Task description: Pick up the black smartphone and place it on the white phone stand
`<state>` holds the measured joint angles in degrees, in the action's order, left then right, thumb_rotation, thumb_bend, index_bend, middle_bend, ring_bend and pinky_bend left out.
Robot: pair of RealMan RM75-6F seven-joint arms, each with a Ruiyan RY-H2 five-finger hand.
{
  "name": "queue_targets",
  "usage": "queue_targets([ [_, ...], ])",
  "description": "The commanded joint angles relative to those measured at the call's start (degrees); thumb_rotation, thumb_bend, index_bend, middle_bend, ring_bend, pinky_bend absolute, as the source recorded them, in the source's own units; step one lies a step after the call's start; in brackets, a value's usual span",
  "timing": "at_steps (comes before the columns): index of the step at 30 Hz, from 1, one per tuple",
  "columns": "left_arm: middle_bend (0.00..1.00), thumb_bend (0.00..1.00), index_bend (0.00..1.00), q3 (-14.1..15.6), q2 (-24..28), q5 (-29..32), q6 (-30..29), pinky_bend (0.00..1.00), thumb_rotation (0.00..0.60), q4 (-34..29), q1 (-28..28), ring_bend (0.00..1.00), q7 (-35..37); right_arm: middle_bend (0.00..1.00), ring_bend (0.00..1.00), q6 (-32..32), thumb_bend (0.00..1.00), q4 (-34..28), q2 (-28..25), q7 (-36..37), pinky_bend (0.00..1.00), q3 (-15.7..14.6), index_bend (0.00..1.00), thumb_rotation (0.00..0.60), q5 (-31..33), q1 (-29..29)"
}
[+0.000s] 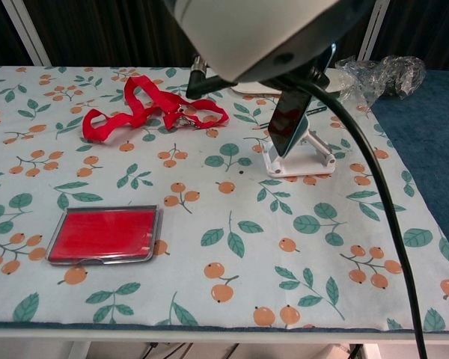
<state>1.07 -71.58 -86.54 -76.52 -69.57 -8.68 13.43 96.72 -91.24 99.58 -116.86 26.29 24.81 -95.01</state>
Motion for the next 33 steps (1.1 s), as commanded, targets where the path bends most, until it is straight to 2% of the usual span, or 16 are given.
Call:
queue_targets([
  [1,0.06,0.0,0.1,-0.1,-0.1,-0.2,-0.2,0.19,0.207,-0.1,-0.2,0.06,0.0,0.43,0.44,0.2,0.33,0.3,0.6,-0.4,0.57,0.0,0.77,0.6,-0.9,0.4],
  [18,0.06,0.0,0.1,0.0,0.0,-0.3,-0.1,0.19,0.21,0.2,-0.3,0.06,0.3,0.43,0.44,0.2,0.33,2.0,3.5,-2.6,0.57,1.5,0.77,0.6,-4.4,2.1],
  [33,0.06,0.0,0.1,0.1,0.1,-0.2,0.5,0.19,0.214,0.1,-0.5,0.06,0.3,0.43,0.45,-0.9,0.33,-0.3,3.2,-3.7,0.56,0.6,0.77,0.6,-7.7,4.1],
])
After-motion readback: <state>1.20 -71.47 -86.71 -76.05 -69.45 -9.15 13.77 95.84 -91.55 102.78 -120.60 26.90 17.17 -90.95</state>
